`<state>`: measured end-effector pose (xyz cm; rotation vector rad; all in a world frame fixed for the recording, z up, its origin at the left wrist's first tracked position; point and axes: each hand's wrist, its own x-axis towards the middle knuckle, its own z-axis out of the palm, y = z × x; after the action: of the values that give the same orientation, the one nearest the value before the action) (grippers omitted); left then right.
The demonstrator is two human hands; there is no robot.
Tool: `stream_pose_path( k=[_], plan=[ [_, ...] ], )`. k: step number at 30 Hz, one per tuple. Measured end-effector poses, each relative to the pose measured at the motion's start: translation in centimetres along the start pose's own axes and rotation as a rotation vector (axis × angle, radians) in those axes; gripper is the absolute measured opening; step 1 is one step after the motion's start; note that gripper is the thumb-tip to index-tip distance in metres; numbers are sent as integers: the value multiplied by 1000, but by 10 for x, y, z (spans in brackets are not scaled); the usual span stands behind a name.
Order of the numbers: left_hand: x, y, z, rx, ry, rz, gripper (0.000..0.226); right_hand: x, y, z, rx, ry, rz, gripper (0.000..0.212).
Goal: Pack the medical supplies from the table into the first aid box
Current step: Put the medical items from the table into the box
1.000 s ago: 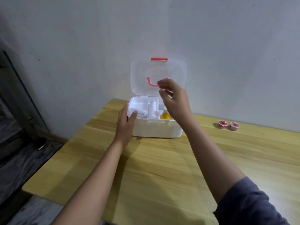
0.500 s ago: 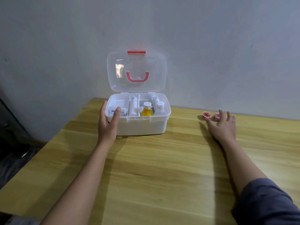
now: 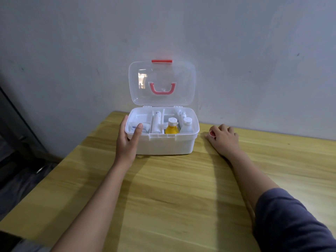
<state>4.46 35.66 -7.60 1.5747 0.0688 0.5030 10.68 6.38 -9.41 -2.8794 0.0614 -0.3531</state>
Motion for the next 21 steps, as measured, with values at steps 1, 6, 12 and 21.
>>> stream_pose_path(
  k=[1, 6, 12, 21],
  plan=[
    [0, 1, 0, 0, -5, -5, 59, 0, -2, 0, -7, -3, -24, 38],
    [-2, 3, -7, 49, -59, -40, 73, -3, -11, -15, 257, 58, 9, 34],
    [-3, 10, -12, 71, -125, -69, 95, 13, -74, -78, 431, 187, -195, 32],
    [2, 9, -21, 74, -226, -15, 86, 18, -215, -75, 333, -227, -534, 27]
  ],
)
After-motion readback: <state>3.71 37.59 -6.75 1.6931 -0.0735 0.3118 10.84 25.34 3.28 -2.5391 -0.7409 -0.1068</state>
